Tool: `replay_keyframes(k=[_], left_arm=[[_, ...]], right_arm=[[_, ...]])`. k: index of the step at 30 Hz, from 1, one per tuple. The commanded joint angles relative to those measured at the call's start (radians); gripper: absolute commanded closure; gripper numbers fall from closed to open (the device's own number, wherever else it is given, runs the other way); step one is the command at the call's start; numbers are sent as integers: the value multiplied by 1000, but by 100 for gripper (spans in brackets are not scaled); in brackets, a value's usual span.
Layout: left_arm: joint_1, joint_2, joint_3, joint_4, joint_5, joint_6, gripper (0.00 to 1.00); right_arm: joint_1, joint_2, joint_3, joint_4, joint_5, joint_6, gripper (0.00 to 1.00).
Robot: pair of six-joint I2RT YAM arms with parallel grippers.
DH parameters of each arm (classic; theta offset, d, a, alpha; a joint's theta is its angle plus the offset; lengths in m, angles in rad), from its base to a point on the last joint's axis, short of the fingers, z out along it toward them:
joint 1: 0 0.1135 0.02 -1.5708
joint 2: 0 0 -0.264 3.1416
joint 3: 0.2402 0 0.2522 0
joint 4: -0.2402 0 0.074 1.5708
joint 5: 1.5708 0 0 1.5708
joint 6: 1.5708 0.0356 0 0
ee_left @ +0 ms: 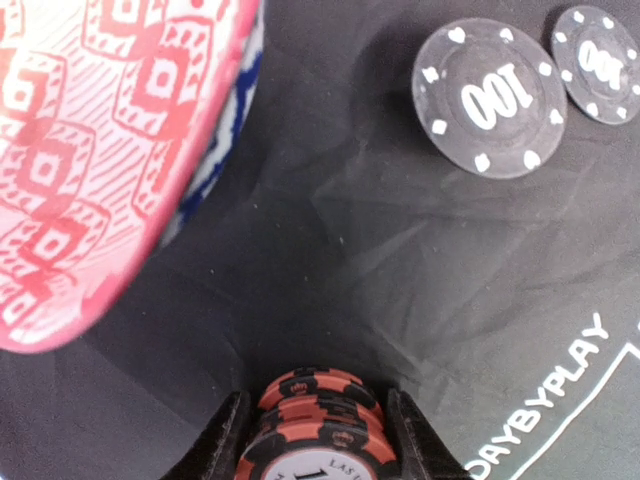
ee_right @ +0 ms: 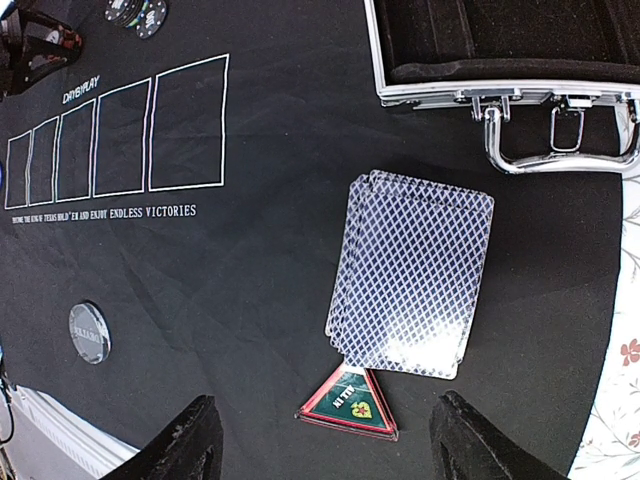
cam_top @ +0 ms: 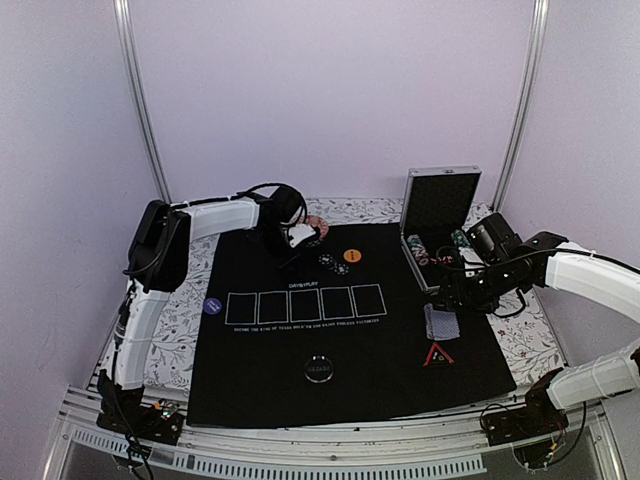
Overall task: Distribute texas hold em gaming equipment
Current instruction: Place the poker chips pile at the big blind area.
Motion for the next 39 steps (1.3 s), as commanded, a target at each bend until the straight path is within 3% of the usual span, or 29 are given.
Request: replay_keyframes(k=[1, 9, 11, 12, 13, 16, 22, 32, 39], left_arm=[[8, 62, 32, 7, -17, 6, 100], [-4, 76, 40, 1, 22, 9, 100], [-5, 71, 37, 0, 39, 6, 91], [-5, 70, 37, -1, 49, 5, 85], [-4, 68, 35, -1, 57, 6, 77], [-7, 64, 34, -10, 64, 13, 60], [-8, 40, 30, -19, 52, 11, 40], [-9, -64, 29, -19, 44, -8, 28], [-26, -268, -19, -14, 113, -79, 23]], right_arm=[[-3, -16, 4, -5, 7, -2, 27], [-3, -24, 16, -11, 14, 3, 27], [-3, -27, 18, -9, 13, 6, 25], [-3, -26, 20, -8, 13, 5, 4], [-3, -24, 22, -8, 13, 5, 1], [-3, -16, 32, -14, 14, 9, 1], [-3, -8, 57, -22, 26, 12, 1], [-2, -8, 188, -24, 193, -102, 1], [-4, -10, 320, 238, 197, -397, 1]])
